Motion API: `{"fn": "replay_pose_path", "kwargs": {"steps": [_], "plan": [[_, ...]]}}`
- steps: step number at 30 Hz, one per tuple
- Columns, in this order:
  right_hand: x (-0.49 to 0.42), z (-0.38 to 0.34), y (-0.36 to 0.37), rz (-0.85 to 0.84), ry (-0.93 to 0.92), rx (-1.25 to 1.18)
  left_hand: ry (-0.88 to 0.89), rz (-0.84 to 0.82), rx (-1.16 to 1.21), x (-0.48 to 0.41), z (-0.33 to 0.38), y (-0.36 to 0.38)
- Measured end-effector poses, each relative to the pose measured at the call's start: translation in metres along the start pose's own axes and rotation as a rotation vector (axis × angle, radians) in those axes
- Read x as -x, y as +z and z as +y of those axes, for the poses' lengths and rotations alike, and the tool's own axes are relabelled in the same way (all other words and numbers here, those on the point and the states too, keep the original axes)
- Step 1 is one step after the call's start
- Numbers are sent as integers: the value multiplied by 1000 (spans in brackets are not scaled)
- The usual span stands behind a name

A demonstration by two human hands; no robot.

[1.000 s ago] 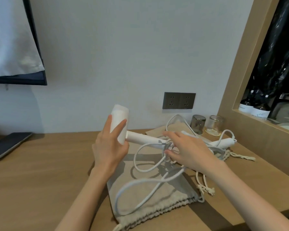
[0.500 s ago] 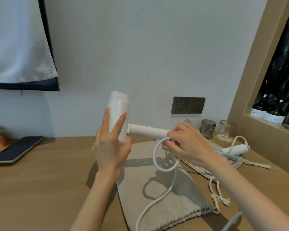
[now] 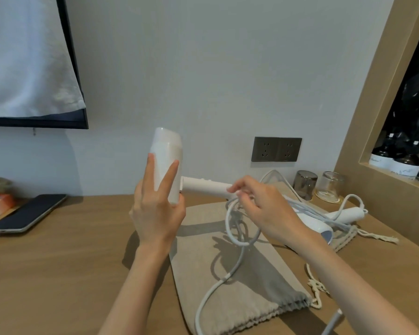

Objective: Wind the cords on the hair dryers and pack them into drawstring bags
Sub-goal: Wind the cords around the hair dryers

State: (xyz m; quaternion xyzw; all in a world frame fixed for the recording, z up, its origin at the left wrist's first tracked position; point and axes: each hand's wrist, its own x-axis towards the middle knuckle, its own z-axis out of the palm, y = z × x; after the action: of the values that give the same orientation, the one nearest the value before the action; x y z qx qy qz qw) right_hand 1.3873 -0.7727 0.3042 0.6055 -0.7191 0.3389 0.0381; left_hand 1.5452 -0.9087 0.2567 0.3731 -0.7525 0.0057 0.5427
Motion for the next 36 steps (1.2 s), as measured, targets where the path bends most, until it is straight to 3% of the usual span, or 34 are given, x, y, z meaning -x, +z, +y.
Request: {"fn": "replay_pose_path", "kwargs": {"steps": [8,15,19,22,25,31,36], "plan": [[-32,-7,39,-13,-129,452,163,34,10,1,22,-5],[-34,8,31,132,-291,446,164,-58,223,-8,15,-5],[-34,21,18,114,-316,395,247,-94,348,-6,11,-4],[-31,25,6,38,-236,291,334,-88,402,-5,10,-4],[-28,18,-11,-104,-107,57,286,-83,450,-4,10,-3],[-26,6,-29,-534,5,-252,187,-122,552,-2,15,4],[-29,6,-17,-500,-16,-195,22,-105,661,2,27,2]]}}
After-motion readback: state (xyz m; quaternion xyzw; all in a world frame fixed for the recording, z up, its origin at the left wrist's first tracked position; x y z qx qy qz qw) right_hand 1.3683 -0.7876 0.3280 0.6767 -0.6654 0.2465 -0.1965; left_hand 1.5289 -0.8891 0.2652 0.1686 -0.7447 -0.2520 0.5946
